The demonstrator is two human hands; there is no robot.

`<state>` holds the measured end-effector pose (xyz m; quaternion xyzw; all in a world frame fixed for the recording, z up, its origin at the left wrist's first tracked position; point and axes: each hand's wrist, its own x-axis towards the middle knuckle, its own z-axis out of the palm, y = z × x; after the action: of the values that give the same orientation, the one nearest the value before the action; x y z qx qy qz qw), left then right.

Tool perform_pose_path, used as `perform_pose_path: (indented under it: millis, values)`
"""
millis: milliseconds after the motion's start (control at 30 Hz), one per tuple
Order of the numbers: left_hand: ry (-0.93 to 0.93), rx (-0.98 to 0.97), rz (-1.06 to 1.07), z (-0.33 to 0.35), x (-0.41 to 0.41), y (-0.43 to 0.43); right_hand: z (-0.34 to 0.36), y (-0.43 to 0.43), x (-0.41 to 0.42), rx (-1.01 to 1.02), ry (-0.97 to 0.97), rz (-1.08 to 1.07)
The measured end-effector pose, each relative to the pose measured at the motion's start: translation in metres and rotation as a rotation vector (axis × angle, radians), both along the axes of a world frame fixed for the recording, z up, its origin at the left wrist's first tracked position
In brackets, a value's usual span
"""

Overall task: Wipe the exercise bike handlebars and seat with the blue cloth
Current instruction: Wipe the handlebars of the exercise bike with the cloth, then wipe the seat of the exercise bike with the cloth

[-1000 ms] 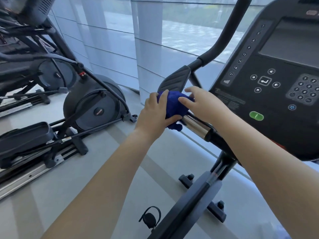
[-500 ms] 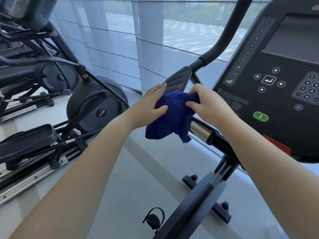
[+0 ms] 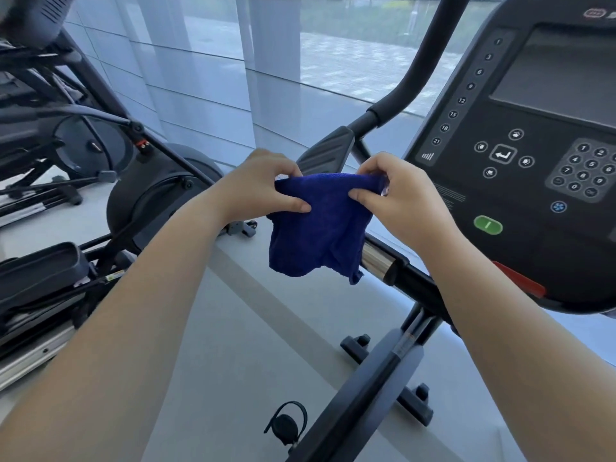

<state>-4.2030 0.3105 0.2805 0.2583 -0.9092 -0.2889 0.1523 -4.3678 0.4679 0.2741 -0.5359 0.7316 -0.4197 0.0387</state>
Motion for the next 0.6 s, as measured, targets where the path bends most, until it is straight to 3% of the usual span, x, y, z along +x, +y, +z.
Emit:
perform_pose_path:
  millis: [133, 433, 533, 600]
  values:
    - [0.011, 0.019, 0.009, 0.009, 0.005, 0.01, 0.006, 0.003, -0.001, -0.004, -0.046, 0.059]
    - [0.026, -0.178, 0.144, 0.019, 0.039, 0.06, 0.001, 0.014, 0.011, -0.053, 0.022, 0.081]
    - [-0.05, -0.235, 0.205, 0.009, 0.048, 0.081, -0.024, 0.026, 0.018, 0.132, 0.09, 0.067]
    - [-0.098, -0.258, 0.242, 0.0, 0.055, 0.097, -0.047, 0.036, 0.027, 0.313, 0.321, -0.006]
